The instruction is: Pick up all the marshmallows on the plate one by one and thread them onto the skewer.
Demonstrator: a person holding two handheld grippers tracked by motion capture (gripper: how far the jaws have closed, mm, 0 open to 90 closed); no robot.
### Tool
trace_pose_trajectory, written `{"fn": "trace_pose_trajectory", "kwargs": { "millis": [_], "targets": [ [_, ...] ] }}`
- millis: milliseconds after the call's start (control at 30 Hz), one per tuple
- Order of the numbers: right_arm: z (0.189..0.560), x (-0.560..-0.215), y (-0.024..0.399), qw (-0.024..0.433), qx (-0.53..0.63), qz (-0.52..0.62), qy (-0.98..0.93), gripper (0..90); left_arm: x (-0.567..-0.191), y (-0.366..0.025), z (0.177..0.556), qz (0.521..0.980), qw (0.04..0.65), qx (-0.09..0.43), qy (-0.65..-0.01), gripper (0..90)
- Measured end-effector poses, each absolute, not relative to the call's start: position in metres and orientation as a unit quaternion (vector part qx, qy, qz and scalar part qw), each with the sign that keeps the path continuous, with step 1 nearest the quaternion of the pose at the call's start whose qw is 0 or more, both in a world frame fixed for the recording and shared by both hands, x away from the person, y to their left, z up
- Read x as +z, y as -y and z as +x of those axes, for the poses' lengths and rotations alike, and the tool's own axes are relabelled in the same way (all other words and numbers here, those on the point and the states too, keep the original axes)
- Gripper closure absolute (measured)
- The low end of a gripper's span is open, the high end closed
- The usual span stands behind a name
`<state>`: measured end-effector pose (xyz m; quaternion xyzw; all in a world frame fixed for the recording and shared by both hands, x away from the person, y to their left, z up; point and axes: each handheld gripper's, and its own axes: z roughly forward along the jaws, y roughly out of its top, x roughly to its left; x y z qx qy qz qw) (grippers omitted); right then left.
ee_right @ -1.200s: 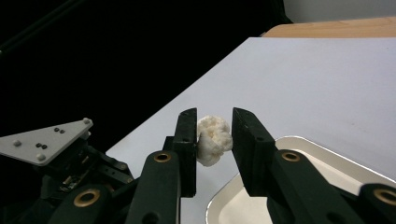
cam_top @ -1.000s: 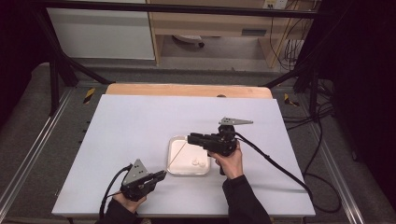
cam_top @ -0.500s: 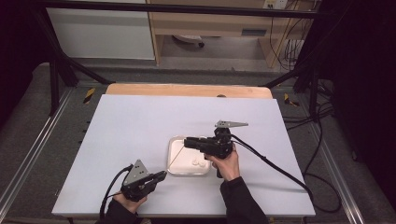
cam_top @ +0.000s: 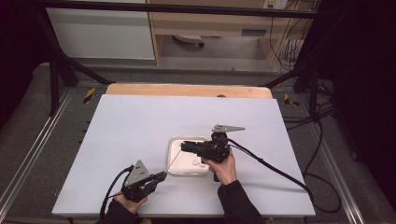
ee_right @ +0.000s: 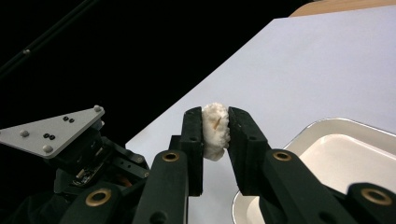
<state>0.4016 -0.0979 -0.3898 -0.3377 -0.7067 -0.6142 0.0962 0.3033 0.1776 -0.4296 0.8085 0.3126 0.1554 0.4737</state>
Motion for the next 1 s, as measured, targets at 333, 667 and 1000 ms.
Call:
{"fn": "trace_pose_trajectory", "kwargs": {
  "millis": [333, 667, 1000],
  "targets": [
    [0.395, -0.415, 0.082, 0.116, -0.587, -0.332, 0.729, 77.3, -0.431, -0.174, 0.307, 0.807, 0.469, 0.149, -0.327, 88.5],
    [0.386, -0.424, 0.075, 0.116, -0.575, -0.323, 0.743, 76.9, -0.431, -0.164, 0.309, 0.802, 0.473, 0.148, -0.334, 88.5],
    [0.382, -0.424, 0.067, 0.098, -0.565, -0.318, 0.755, 67.1, -0.431, -0.167, 0.312, 0.795, 0.483, 0.14, -0.34, 88.4]
  ]
}}
